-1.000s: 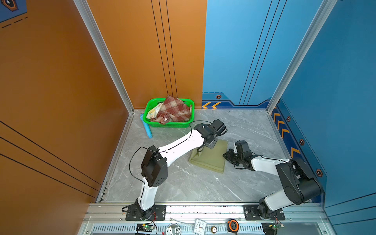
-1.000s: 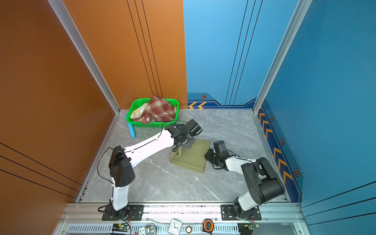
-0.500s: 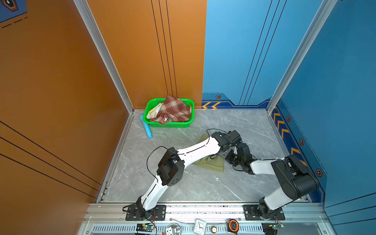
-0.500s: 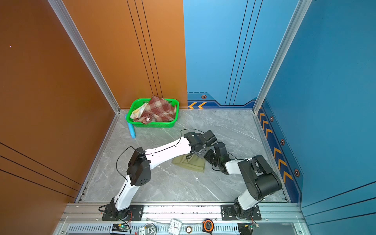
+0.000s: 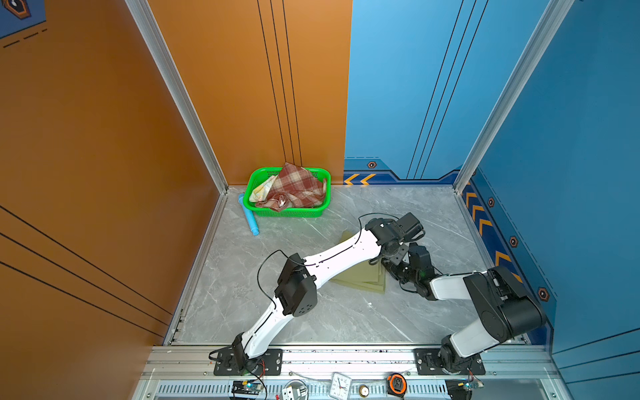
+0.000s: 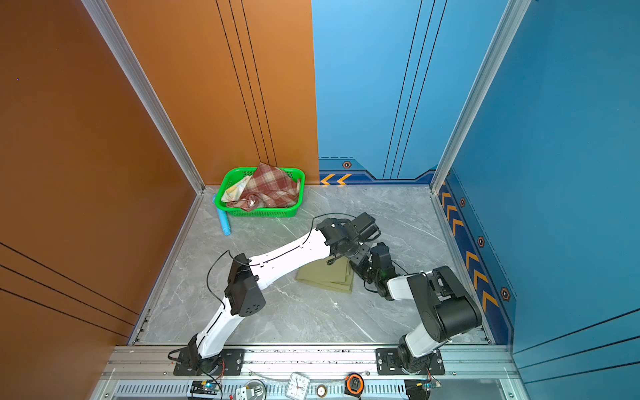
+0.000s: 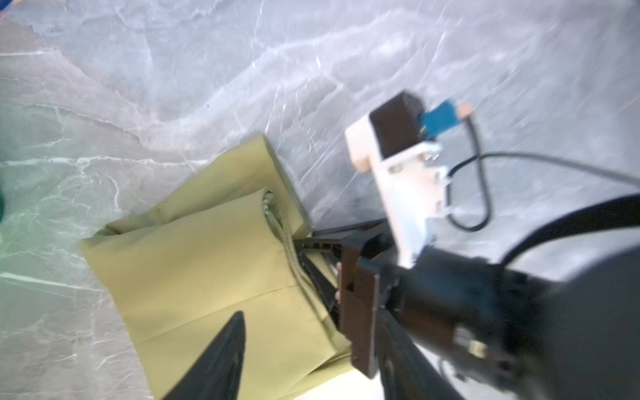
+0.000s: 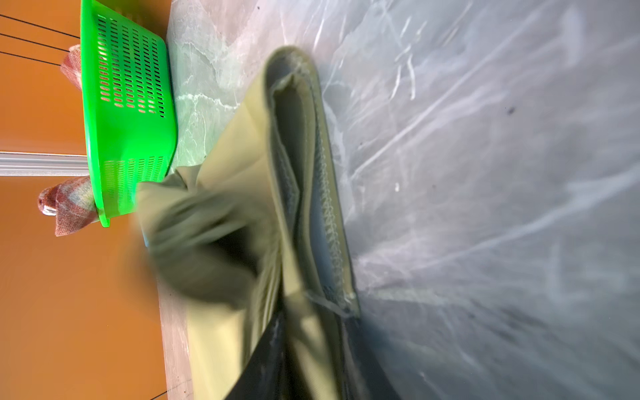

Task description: Fold and stack the skirts

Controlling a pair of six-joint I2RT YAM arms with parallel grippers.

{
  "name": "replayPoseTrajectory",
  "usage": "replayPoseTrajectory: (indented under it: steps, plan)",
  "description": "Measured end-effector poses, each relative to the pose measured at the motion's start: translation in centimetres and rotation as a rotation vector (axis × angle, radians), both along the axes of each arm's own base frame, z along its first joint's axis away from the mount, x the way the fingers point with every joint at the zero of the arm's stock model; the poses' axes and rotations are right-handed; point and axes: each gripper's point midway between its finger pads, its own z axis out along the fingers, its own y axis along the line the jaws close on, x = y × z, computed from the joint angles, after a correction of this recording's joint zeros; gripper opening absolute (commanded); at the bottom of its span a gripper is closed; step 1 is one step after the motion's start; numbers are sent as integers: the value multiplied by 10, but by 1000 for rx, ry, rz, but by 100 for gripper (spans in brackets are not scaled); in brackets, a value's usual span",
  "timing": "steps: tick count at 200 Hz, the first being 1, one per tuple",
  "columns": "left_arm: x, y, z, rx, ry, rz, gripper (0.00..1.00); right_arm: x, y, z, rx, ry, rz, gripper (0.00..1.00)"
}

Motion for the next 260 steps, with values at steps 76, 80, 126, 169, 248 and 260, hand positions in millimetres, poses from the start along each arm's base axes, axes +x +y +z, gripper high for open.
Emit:
replayPoseTrajectory:
  steps: [76, 80, 126, 169, 248, 260]
  plan:
    - [-8, 61, 16, -9, 26, 40, 51, -2, -16, 4, 2, -1, -13, 40]
    - [-8, 66, 12, 0, 32, 46, 51, -2, -17, 4, 3, 1, -13, 40]
    - [-9, 80, -23, 64, 72, 61, 53, -3, -24, 4, 17, 9, -23, 40]
    - [-8, 62, -67, 108, 116, 46, 54, -11, -30, 3, 15, 27, -33, 39]
    - [-1, 41, -117, 119, 192, 90, 55, -15, -30, 2, 23, 18, -25, 37]
    - [1, 39, -116, 110, 191, 98, 54, -15, -29, 2, 26, 16, -22, 37]
